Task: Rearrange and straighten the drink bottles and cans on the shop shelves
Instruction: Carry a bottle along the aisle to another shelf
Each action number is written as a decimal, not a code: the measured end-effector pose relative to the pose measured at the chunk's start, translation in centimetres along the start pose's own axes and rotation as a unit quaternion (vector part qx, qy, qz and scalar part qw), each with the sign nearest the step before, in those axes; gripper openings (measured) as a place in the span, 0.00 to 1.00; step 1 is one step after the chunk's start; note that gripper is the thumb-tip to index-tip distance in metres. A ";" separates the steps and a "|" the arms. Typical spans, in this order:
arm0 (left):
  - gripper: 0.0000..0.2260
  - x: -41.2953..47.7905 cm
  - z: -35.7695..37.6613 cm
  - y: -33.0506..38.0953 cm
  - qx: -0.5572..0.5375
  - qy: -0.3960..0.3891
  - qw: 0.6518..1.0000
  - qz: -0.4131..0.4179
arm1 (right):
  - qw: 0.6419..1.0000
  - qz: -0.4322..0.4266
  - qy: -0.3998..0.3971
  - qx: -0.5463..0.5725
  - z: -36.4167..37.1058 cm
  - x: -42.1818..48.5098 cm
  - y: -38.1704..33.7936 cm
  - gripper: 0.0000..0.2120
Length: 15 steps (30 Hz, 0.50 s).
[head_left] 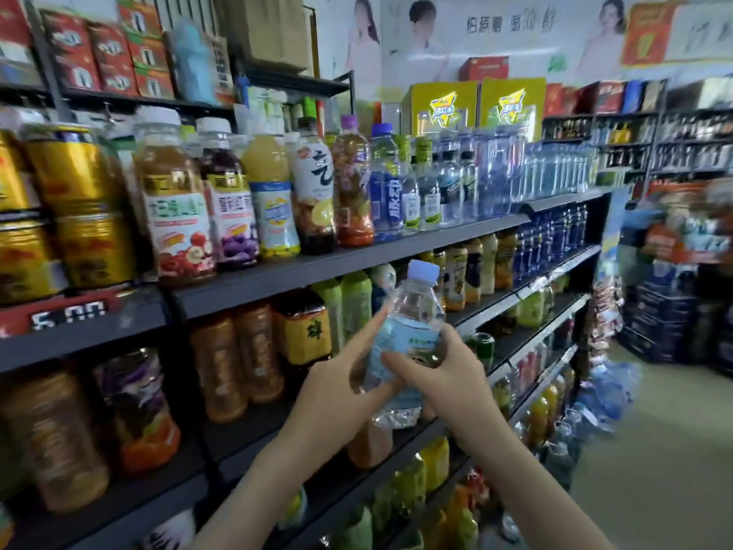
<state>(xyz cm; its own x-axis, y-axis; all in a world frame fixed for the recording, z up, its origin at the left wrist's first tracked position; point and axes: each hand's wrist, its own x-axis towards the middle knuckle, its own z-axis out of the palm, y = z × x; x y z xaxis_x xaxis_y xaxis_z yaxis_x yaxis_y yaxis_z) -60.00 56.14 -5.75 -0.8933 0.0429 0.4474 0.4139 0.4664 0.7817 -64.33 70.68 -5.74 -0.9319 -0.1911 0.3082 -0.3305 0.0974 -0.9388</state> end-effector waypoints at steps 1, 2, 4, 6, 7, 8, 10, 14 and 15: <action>0.32 1.8 1.8 0.2 -0.013 -0.010 1.000 0.005 | 1.000 -0.007 0.011 0.002 -2.3 1.2 0.5 0.15; 0.31 3.5 3.6 0.4 -0.024 -0.020 0.999 0.010 | 1.000 -0.012 0.020 0.004 -4.5 2.3 1.0 0.15; 0.30 6.9 6.9 0.6 -0.041 -0.035 0.998 0.016 | 0.999 -0.019 0.029 0.012 -8.6 4.7 1.9 0.14; 0.28 10.2 9.8 0.6 -0.048 -0.044 0.998 0.023 | 0.999 -0.023 0.036 0.024 -12.1 7.1 3.1 0.15; 0.27 11.9 11.1 0.5 -0.045 -0.045 0.998 0.027 | 0.998 -0.023 0.042 0.030 -13.7 8.3 3.8 0.16; 0.26 13.7 12.3 0.3 -0.037 -0.045 0.998 0.030 | 0.998 -0.021 0.048 0.037 -15.1 9.7 4.5 0.17; 0.24 17.4 14.7 -0.2 -0.020 -0.040 0.998 0.035 | 0.997 -0.014 0.060 0.055 -17.8 12.6 6.2 0.19; 0.23 25.5 19.8 -1.6 0.031 -0.025 0.997 0.068 | 0.992 -0.005 0.090 0.091 -23.2 18.9 9.9 0.18; 0.23 27.6 21.2 -1.9 0.042 -0.023 0.996 0.077 | 0.990 -0.003 0.098 0.099 -24.6 20.4 10.6 0.18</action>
<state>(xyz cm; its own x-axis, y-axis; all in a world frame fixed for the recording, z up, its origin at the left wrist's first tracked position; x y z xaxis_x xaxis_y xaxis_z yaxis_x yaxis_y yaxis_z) -89.16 75.14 -4.09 -0.8282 0.1592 0.5373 0.5321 0.5241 0.6649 -90.58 91.87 -5.64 -0.9476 0.0044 0.3195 -0.3184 -0.1000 -0.9427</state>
